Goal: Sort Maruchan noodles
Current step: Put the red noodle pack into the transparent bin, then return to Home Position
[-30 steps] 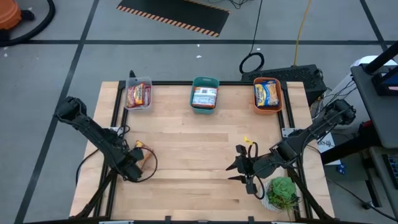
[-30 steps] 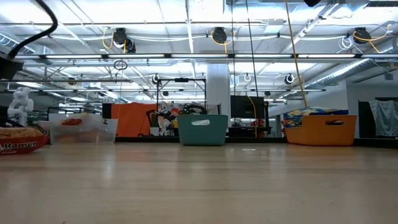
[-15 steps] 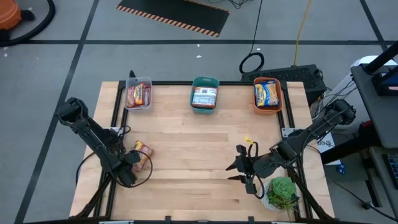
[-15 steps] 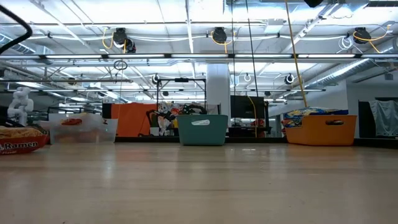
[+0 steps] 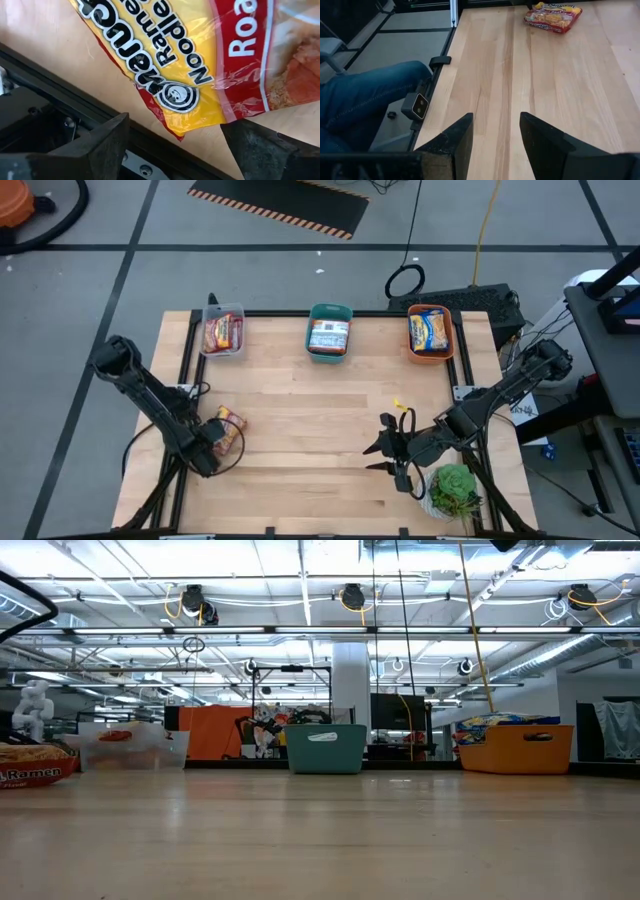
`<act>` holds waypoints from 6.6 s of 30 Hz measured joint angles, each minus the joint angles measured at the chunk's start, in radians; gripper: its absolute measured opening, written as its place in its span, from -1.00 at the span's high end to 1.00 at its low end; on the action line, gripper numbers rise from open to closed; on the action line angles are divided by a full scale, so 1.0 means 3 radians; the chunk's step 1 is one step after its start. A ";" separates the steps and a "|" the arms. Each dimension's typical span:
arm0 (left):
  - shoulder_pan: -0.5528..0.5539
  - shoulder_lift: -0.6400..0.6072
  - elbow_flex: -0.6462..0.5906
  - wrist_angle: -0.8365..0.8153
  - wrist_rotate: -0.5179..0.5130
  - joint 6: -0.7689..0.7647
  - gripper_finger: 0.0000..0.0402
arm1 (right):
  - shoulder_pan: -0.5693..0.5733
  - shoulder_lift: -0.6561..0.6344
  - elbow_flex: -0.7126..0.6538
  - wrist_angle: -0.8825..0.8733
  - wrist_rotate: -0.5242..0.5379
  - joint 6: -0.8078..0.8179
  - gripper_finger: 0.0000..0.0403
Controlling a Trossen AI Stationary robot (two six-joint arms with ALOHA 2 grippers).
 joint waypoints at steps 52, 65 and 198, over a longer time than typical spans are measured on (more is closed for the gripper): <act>0.0938 0.0015 0.0256 0.0166 -0.3036 0.1164 1.00 | -0.0158 0.0000 0.0000 0.0046 0.0111 -0.0109 0.22; 0.1631 -0.0021 0.0402 0.0172 -0.3825 0.1473 1.00 | -0.0156 0.0000 0.0000 0.0044 0.0104 -0.0275 0.22; 0.3242 -0.2650 -0.0179 0.2542 -0.2343 0.4065 0.33 | -0.0642 -0.0482 -0.0001 0.0020 0.0099 -0.1758 0.22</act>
